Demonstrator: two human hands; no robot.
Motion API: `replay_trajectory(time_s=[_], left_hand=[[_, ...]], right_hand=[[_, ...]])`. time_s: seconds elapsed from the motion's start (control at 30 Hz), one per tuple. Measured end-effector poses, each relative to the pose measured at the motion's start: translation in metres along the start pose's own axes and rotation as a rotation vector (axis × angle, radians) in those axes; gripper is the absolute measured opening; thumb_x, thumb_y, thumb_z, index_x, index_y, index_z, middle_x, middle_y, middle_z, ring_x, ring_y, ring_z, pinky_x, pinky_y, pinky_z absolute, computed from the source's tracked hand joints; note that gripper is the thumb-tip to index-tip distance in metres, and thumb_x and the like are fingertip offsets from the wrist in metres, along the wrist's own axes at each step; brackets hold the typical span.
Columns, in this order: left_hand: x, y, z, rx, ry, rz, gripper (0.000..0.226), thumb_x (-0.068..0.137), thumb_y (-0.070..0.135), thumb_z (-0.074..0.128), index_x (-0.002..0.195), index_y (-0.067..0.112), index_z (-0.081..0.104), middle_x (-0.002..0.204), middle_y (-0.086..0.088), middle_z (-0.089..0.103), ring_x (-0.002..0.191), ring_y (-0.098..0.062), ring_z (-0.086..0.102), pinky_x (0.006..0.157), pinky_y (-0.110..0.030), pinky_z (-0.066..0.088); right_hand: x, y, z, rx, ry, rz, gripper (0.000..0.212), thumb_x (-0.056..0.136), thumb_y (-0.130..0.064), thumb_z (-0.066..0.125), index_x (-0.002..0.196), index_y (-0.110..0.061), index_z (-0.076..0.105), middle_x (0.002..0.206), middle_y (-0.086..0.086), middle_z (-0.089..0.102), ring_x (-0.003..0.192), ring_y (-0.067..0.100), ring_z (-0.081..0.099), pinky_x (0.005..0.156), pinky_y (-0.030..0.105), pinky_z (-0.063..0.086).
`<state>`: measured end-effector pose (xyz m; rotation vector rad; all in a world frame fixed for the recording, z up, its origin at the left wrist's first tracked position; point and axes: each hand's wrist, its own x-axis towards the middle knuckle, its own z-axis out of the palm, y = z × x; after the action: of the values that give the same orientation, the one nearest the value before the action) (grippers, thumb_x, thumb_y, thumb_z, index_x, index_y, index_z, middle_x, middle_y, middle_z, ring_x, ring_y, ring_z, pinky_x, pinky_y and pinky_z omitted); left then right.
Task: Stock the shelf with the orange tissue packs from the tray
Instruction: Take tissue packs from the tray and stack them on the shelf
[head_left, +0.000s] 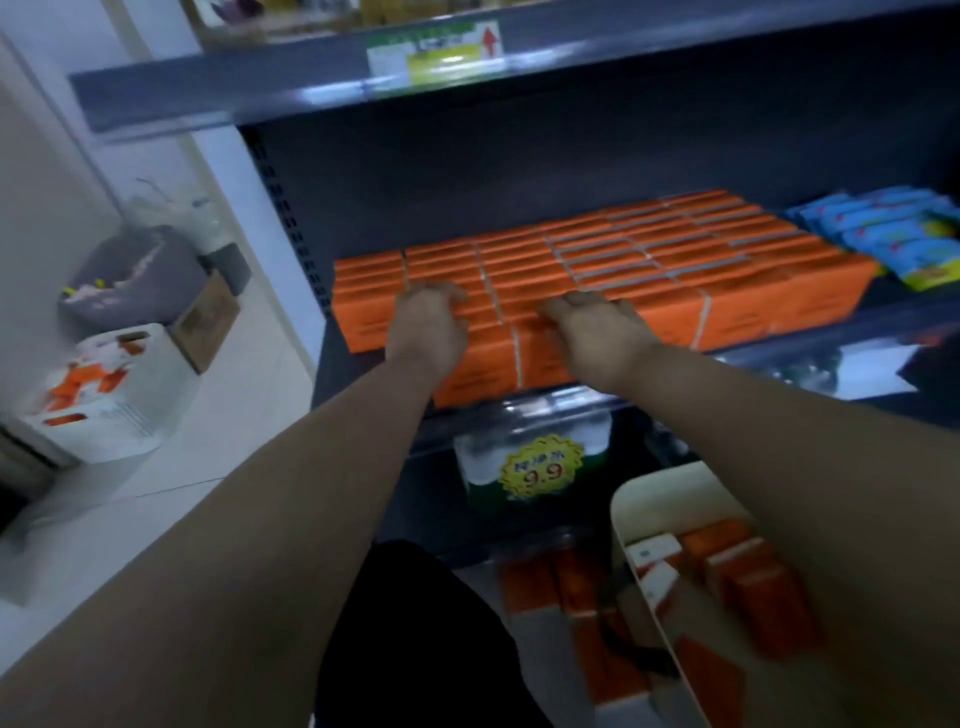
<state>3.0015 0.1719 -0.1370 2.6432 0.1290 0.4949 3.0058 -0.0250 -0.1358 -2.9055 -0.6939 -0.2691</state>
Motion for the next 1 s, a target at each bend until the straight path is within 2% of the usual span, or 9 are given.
replay_trajectory(time_s=[0.07,0.17,0.23,0.37,0.5,0.67,0.8,0.93,1.0], left_hand=[[-0.014,0.032,0.020,-0.033,-0.023,0.047,0.032,0.084,0.012,0.062,0.116,0.018,0.066,0.124,-0.011,0.061,0.117,-0.028,0.054,0.099,-0.030,0.042],[-0.041,0.077,0.057,-0.079,-0.111,0.073,0.032,0.087,0.012,0.060,0.118,0.021,0.064,0.125,-0.010,0.059,0.112,-0.028,0.057,0.093,-0.031,0.046],[-0.058,0.102,0.085,-0.082,-0.193,0.120,0.032,0.089,0.012,0.060,0.120,0.019,0.063,0.126,-0.011,0.057,0.110,-0.029,0.057,0.091,-0.033,0.047],[-0.089,0.138,0.143,-0.089,-0.351,0.181,0.035,0.088,0.016,0.064,0.122,0.015,0.063,0.128,-0.010,0.059,0.117,-0.027,0.055,0.096,-0.032,0.044],[-0.114,0.164,0.206,-0.076,-0.550,0.218,0.034,0.089,0.019,0.064,0.123,0.017,0.060,0.131,-0.007,0.054,0.119,-0.024,0.052,0.096,-0.036,0.046],[-0.129,0.181,0.279,-0.023,-0.714,0.164,0.038,0.089,0.021,0.064,0.127,0.018,0.058,0.131,-0.005,0.056,0.122,-0.023,0.051,0.100,-0.035,0.045],[-0.141,0.182,0.330,0.006,-0.822,0.140,0.033,0.089,0.023,0.062,0.121,0.016,0.062,0.124,-0.008,0.061,0.118,-0.026,0.055,0.096,-0.034,0.046],[-0.154,0.173,0.369,-0.006,-0.913,0.099,0.029,0.088,0.018,0.060,0.116,0.015,0.064,0.118,-0.010,0.063,0.112,-0.028,0.057,0.091,-0.029,0.044],[-0.159,0.166,0.384,-0.007,-0.953,0.071,0.028,0.088,0.020,0.061,0.116,0.015,0.064,0.116,-0.008,0.063,0.109,-0.027,0.058,0.088,-0.028,0.043]], right_hand=[[-0.032,0.027,0.000,-0.022,-0.002,0.029,0.036,0.094,-0.019,0.045,0.130,-0.017,0.046,0.132,0.011,0.050,0.123,0.031,0.045,0.096,0.043,0.036],[-0.084,0.070,0.007,-0.047,-0.041,0.114,0.040,0.097,-0.022,0.043,0.137,-0.017,0.042,0.136,0.010,0.048,0.126,0.030,0.042,0.096,0.043,0.036],[-0.118,0.100,0.015,-0.055,-0.079,0.181,0.038,0.098,-0.024,0.041,0.135,-0.017,0.044,0.137,0.009,0.048,0.127,0.030,0.041,0.098,0.043,0.035],[-0.178,0.156,0.040,-0.042,-0.199,0.342,0.038,0.101,-0.024,0.038,0.138,-0.023,0.041,0.140,0.005,0.045,0.129,0.028,0.039,0.098,0.041,0.034],[-0.218,0.201,0.075,-0.036,-0.309,0.448,0.038,0.099,-0.027,0.039,0.137,-0.025,0.041,0.139,0.005,0.045,0.128,0.026,0.041,0.099,0.041,0.036],[-0.249,0.238,0.131,0.020,-0.412,0.498,0.037,0.097,-0.024,0.040,0.134,-0.025,0.044,0.136,0.005,0.047,0.123,0.027,0.046,0.098,0.039,0.036],[-0.262,0.256,0.176,0.065,-0.560,0.542,0.042,0.095,-0.028,0.044,0.136,-0.024,0.040,0.132,0.007,0.049,0.120,0.029,0.048,0.096,0.042,0.042],[-0.267,0.268,0.211,0.179,-0.630,0.550,0.047,0.093,-0.035,0.048,0.138,-0.022,0.037,0.129,0.009,0.050,0.117,0.029,0.050,0.096,0.044,0.044],[-0.263,0.271,0.225,0.215,-0.660,0.564,0.049,0.093,-0.032,0.049,0.139,-0.021,0.035,0.134,0.009,0.047,0.121,0.029,0.047,0.098,0.045,0.042]])
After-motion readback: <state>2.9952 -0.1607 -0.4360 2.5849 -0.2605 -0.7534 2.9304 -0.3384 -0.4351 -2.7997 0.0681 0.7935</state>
